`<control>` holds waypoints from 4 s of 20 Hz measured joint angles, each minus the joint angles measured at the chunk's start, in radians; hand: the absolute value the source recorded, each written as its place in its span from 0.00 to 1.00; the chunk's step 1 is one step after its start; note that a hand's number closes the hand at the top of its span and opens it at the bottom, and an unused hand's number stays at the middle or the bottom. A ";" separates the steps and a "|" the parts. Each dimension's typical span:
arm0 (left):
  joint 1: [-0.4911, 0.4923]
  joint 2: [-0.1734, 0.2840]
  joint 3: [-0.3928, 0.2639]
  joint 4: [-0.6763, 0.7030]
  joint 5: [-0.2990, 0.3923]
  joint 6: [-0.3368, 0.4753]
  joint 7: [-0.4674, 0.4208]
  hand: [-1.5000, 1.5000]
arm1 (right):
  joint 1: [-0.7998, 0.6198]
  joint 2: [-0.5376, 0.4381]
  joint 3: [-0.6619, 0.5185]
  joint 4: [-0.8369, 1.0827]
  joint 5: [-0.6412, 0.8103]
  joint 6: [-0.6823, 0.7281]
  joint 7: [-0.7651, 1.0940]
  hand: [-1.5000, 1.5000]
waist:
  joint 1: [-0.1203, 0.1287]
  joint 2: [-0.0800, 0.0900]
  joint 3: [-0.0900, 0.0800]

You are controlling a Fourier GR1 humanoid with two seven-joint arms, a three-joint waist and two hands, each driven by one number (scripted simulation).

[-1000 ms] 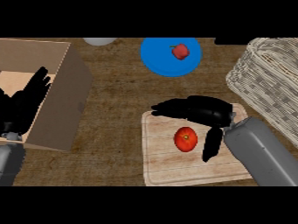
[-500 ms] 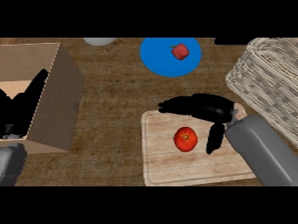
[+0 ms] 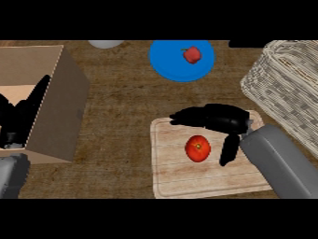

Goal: Pick the tomato from the cutting board and place it in the basket

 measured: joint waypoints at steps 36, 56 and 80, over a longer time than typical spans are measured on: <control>0.037 -0.026 0.070 -0.018 -0.039 -0.032 0.009 0.50 | 0.121 0.270 -0.310 0.054 0.259 -0.317 0.669 1.00 | -0.046 -0.017 -0.011; 0.008 -0.057 0.020 -0.005 -0.066 -0.037 0.001 0.50 | -0.362 0.322 -0.055 -0.050 0.338 -1.068 1.672 1.00 | 0.031 -0.008 -0.004; 0.021 -0.046 0.053 -0.028 -0.061 -0.039 0.015 0.50 | -0.695 0.132 -0.431 0.247 0.623 -0.929 1.720 1.00 | 0.000 -0.001 -0.002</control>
